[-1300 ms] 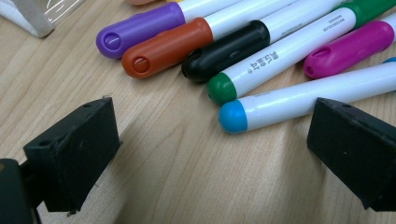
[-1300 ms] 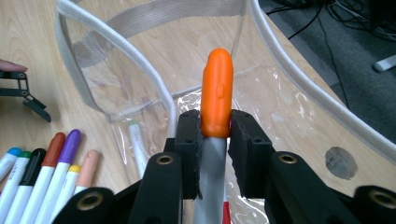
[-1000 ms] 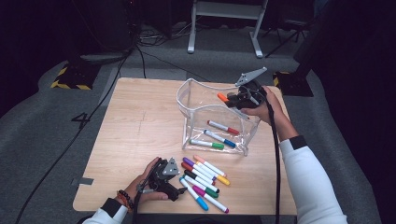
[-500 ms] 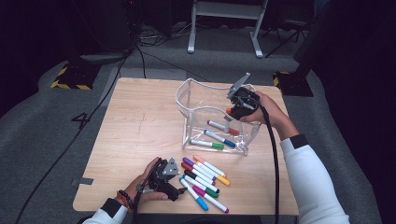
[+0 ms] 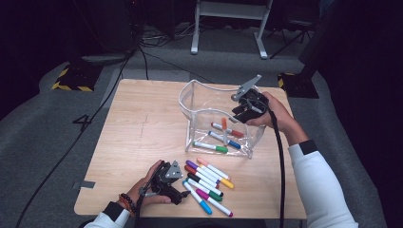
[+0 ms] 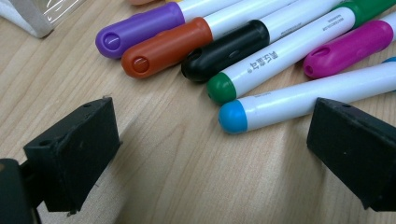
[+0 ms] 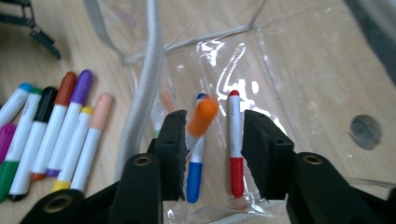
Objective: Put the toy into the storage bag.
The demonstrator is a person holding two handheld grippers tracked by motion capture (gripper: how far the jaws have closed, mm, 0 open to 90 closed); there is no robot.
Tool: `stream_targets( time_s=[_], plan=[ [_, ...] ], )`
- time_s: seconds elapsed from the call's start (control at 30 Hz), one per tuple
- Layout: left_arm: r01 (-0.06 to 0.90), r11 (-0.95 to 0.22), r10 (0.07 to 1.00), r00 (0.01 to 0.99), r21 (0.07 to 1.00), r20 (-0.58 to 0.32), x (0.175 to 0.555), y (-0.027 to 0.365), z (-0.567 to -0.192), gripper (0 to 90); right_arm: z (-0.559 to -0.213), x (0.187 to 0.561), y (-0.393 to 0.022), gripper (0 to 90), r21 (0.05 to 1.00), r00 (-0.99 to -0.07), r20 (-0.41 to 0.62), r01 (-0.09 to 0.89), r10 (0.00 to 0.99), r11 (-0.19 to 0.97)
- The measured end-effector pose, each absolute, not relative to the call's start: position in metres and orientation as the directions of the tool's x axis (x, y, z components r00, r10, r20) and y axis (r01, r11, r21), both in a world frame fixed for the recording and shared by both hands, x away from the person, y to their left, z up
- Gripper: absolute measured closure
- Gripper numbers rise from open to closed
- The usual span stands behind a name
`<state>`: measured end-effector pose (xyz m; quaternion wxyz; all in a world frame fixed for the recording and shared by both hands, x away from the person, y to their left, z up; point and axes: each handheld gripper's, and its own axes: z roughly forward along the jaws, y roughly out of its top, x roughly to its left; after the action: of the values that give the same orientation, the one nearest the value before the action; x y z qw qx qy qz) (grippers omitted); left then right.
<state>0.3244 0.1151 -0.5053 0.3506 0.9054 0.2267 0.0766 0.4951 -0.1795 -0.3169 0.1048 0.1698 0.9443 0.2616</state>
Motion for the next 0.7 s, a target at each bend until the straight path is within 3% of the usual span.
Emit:
stream_targets(
  time_s=[0.17, 0.4, 0.7],
  plan=[
    [0.357, -0.651, 0.464, 0.885, 0.67, -0.02, 0.324, 0.115, -0.505, 2.5, -0.304, 0.488, -0.2, 53.0, 0.639, -0.89, -0.123, 0.268, 0.44, 0.721],
    [0.358, -0.652, 0.466, 0.885, 0.669, -0.02, 0.324, 0.115, -0.505, 2.5, -0.293, 0.456, -0.234, 48.2, 0.768, -0.86, -0.16, 0.199, 0.484, 0.608],
    [0.358, -0.65, 0.465, 0.885, 0.67, -0.022, 0.324, 0.115, -0.505, 2.5, -0.293, 0.407, -0.263, 38.0, 0.823, -0.83, -0.175, 0.172, 0.529, 0.542]
  ],
)
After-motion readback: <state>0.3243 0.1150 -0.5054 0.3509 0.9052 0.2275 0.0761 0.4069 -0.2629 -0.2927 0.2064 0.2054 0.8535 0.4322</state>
